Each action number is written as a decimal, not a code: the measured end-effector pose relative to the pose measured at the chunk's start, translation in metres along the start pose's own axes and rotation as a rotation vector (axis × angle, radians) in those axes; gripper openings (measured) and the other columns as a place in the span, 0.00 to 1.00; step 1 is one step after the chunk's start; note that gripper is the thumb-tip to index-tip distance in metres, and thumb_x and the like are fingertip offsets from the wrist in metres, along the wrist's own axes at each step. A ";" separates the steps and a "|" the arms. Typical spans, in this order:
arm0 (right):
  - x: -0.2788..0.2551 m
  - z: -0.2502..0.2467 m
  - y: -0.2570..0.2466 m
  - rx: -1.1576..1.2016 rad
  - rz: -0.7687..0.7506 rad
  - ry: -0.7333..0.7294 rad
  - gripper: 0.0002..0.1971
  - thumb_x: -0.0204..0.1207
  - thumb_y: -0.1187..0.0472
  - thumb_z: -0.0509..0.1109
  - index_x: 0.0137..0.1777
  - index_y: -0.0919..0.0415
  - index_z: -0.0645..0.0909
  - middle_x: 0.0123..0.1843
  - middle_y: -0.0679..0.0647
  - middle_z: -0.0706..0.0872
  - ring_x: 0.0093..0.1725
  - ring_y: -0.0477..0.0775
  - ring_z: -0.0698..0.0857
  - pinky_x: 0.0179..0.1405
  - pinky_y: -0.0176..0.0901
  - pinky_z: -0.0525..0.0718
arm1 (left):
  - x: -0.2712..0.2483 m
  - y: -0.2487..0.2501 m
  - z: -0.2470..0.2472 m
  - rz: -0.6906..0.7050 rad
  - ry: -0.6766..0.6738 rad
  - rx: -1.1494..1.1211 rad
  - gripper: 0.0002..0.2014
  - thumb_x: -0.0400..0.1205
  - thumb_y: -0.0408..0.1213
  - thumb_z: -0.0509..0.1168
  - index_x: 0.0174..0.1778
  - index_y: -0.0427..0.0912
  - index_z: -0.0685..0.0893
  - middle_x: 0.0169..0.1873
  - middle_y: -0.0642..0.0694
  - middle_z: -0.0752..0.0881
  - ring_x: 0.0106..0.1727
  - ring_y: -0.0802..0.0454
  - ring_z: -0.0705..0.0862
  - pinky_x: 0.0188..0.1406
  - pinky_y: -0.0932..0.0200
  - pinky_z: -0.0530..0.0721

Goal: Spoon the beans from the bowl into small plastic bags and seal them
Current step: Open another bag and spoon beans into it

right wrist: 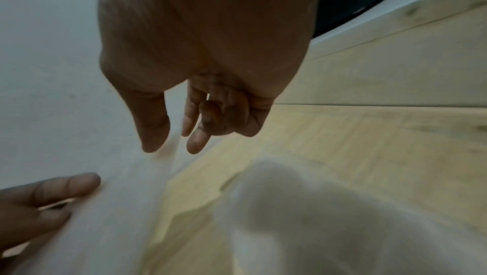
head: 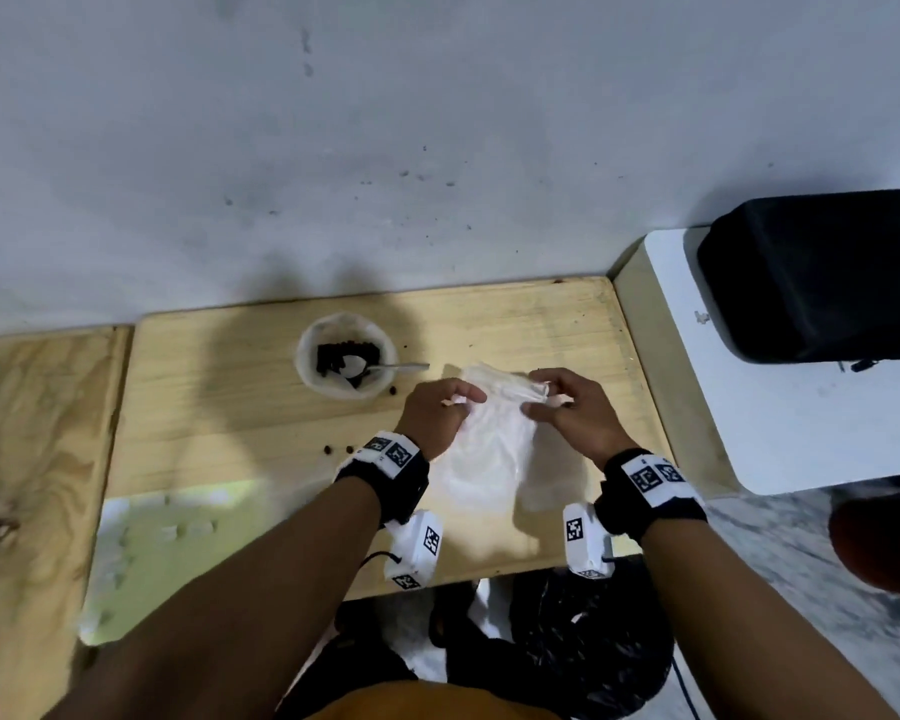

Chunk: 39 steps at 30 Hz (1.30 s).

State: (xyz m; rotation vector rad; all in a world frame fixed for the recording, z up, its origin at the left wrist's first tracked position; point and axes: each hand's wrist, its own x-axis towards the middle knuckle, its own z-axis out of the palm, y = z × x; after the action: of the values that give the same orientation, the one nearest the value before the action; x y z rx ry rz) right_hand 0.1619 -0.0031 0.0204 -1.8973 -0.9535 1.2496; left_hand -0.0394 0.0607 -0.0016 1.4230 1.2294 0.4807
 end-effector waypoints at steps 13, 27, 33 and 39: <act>-0.005 0.110 -0.086 -0.122 0.045 -0.347 0.07 0.66 0.69 0.81 0.37 0.57 0.90 0.29 0.47 0.83 0.25 0.43 0.70 0.23 0.35 0.62 | -0.059 -0.027 -0.116 0.092 0.448 0.320 0.06 0.70 0.46 0.77 0.37 0.52 0.87 0.39 0.54 0.85 0.42 0.53 0.82 0.44 0.58 0.78; -0.019 0.173 -0.109 -0.094 -0.003 -0.554 0.05 0.77 0.58 0.78 0.44 0.59 0.88 0.36 0.58 0.78 0.30 0.46 0.71 0.25 0.35 0.64 | -0.074 -0.023 -0.152 -0.093 0.227 -0.122 0.16 0.81 0.39 0.67 0.37 0.27 0.80 0.27 0.33 0.88 0.31 0.37 0.90 0.35 0.46 0.91; -0.022 0.178 -0.109 -0.162 -0.159 -0.454 0.07 0.75 0.66 0.75 0.36 0.62 0.85 0.30 0.54 0.81 0.27 0.45 0.75 0.25 0.34 0.71 | -0.078 -0.021 -0.154 -0.063 0.157 -0.093 0.14 0.83 0.37 0.65 0.37 0.28 0.83 0.30 0.34 0.89 0.32 0.36 0.89 0.34 0.49 0.89; -0.017 0.178 -0.103 -0.211 -0.296 -0.453 0.07 0.72 0.66 0.80 0.36 0.65 0.85 0.32 0.46 0.84 0.31 0.40 0.80 0.36 0.31 0.79 | -0.076 -0.014 -0.152 -0.110 0.132 -0.104 0.15 0.82 0.39 0.65 0.35 0.30 0.83 0.28 0.33 0.88 0.31 0.38 0.91 0.35 0.47 0.91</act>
State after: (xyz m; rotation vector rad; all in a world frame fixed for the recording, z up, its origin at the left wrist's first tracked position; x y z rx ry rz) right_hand -0.0315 0.0592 0.0569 -1.5687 -1.5938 1.4682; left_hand -0.2004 0.0637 0.0541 1.2443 1.3609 0.5614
